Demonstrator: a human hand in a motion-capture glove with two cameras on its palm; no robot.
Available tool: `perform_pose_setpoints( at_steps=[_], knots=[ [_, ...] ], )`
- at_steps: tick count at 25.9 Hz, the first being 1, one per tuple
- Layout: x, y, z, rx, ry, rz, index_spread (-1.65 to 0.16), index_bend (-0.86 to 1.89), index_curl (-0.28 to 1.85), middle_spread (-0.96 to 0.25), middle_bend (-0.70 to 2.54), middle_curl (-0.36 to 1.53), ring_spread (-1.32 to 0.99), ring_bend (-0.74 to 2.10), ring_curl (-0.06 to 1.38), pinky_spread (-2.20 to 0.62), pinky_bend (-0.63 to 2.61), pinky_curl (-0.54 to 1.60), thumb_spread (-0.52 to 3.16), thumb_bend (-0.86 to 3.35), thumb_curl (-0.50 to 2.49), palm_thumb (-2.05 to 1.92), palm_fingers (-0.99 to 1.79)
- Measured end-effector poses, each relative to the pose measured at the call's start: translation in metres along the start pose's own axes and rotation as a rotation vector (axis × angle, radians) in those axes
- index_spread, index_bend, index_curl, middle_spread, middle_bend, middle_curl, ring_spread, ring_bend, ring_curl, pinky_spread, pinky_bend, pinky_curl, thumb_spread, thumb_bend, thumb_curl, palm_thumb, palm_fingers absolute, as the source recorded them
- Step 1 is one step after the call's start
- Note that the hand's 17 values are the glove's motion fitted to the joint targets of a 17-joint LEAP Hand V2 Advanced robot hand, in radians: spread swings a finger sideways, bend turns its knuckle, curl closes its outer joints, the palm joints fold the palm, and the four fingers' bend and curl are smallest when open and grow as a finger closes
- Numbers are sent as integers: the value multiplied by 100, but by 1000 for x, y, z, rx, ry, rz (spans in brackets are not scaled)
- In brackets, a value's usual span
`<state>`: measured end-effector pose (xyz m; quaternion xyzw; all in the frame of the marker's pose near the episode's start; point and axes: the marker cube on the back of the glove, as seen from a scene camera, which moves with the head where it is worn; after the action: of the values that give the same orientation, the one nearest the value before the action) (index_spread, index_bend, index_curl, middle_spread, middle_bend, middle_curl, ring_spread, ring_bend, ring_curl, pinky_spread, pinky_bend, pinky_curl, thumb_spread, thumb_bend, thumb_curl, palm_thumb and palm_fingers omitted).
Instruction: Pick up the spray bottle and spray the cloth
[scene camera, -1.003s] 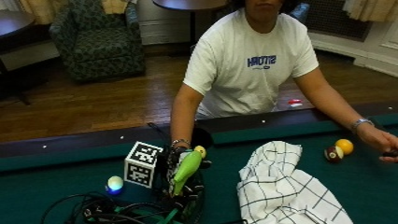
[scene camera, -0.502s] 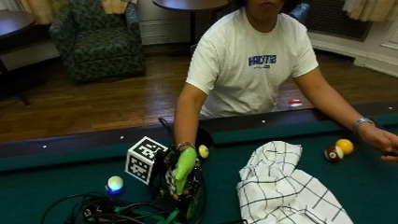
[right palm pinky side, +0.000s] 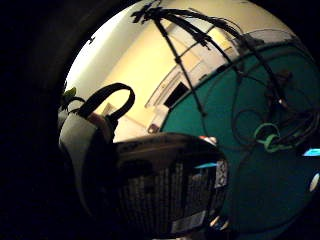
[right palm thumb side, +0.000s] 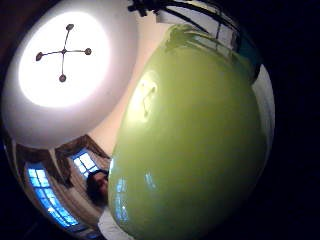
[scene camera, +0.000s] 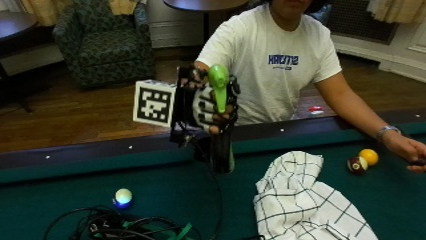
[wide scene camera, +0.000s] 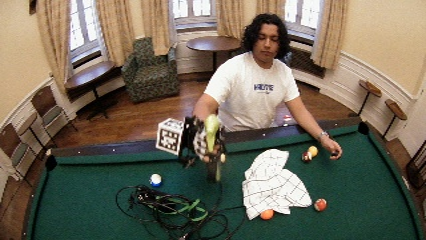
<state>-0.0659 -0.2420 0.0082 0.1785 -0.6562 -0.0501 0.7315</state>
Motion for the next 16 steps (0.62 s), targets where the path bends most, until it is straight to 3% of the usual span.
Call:
perform_pose_setpoints(
  at_steps=[9,13,16],
  knots=[
    [-103,-21,39,-232,28,-1,-26,42,52,-21,72,59,-21,75,51,-27,47,43,46,-2,66,96,137],
    [-115,-32,70,-328,108,23,-25,42,53,-21,73,59,-21,76,52,-27,48,44,45,-2,68,96,137],
    [-104,-30,101,-420,161,135,-25,42,54,-21,73,59,-21,77,52,-27,48,44,43,-2,69,96,137]
  ],
)
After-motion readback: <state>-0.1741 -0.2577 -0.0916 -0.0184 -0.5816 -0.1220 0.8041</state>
